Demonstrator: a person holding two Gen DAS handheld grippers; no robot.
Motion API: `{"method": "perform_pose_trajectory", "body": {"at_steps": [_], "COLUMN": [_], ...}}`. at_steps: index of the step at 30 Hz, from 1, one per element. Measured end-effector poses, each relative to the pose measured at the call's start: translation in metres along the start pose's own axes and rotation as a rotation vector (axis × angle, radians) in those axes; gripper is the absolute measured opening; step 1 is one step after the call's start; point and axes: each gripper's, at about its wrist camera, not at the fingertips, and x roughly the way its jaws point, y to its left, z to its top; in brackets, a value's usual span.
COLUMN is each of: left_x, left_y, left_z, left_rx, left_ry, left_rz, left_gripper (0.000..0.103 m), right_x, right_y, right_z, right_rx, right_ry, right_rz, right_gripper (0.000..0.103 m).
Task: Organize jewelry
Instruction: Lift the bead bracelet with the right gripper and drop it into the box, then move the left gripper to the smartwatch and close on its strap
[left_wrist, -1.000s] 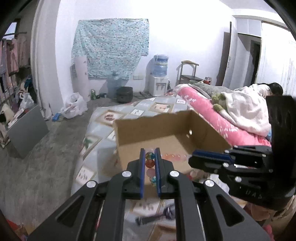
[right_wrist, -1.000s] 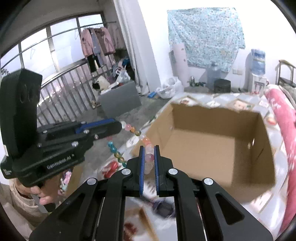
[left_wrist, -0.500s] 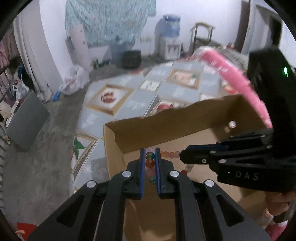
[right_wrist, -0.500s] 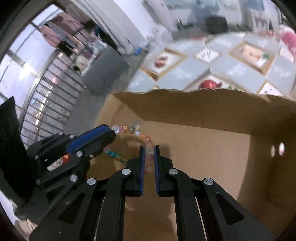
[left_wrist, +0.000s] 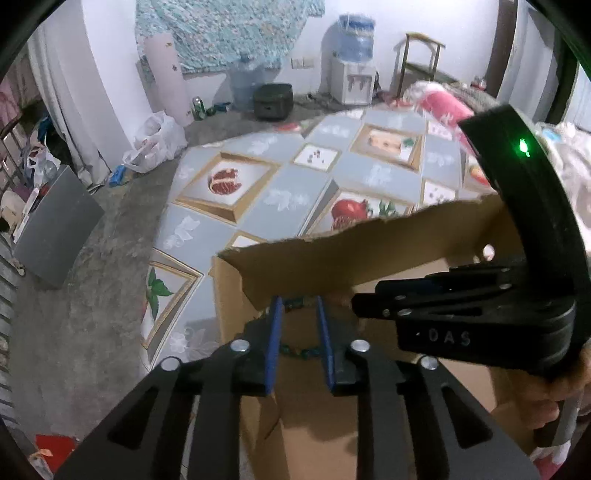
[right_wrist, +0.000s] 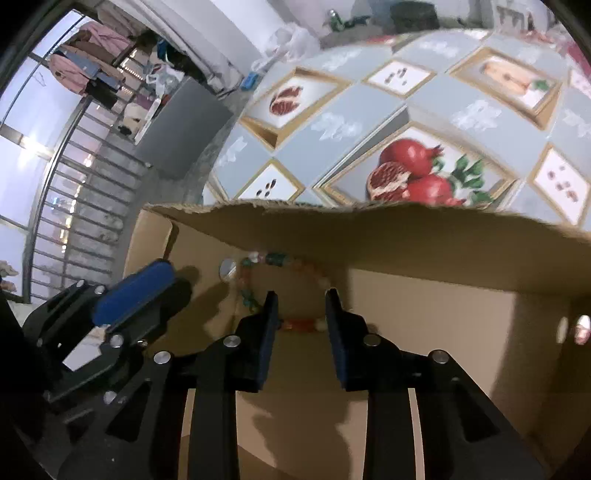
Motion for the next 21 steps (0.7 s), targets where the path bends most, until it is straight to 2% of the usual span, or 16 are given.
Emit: {"method": "perform_pose_trajectory", "body": {"at_steps": [4, 5, 7, 8, 14, 15, 17, 19, 21], "left_x": [-0.037, -0.048, -0.077, -0.095, -0.160, -0.169, -0.179, -0.182, -0.180], "left_y": [0.009, 0.011, 0.019, 0.024, 0.039, 0.040, 0.041, 0.041, 0.039], "left_z": [-0.009, -0.013, -0.026, -0.036, -0.092, -0.105, -0.128, -0.148, -0.168], "left_rx": [-0.034, -0.042, -0.068, -0.081, -0.120, -0.125, -0.139, -0.147, -0.145], "left_ry": [-0.092, -0.120, -0.185, -0.222, -0.325, -0.336, -0.345, -0.348, -0.349], "left_rz": [-0.019, -0.021, -0.024, -0.021, -0.003, -0.005, 0.002, -0.012, -0.023], "left_gripper": [0.029, 0.034, 0.039, 0.044, 0.063, 0.067, 0.070, 0.072, 0.074], "right_x": [-0.046, -0.058, -0.095, -0.119, -0.202, -0.209, -0.220, -0.218, -0.212], "right_y": [0.013, 0.016, 0.028, 0.034, 0.058, 0.059, 0.062, 0.060, 0.056], "right_z": [-0.014, -0.020, -0.038, -0.053, -0.136, -0.147, -0.172, -0.190, -0.208], "right_rx": [-0.051, -0.068, -0.114, -0.147, -0.253, -0.260, -0.272, -0.285, -0.284], "right_ry": [-0.125, -0.159, -0.267, -0.337, -0.571, -0.592, -0.619, -0.601, -0.541], "right_rz": [-0.037, -0.044, -0.074, -0.099, -0.247, -0.278, -0.357, -0.405, -0.411], "right_gripper": [0.032, 0.034, 0.048, 0.051, 0.087, 0.095, 0.095, 0.095, 0.095]}}
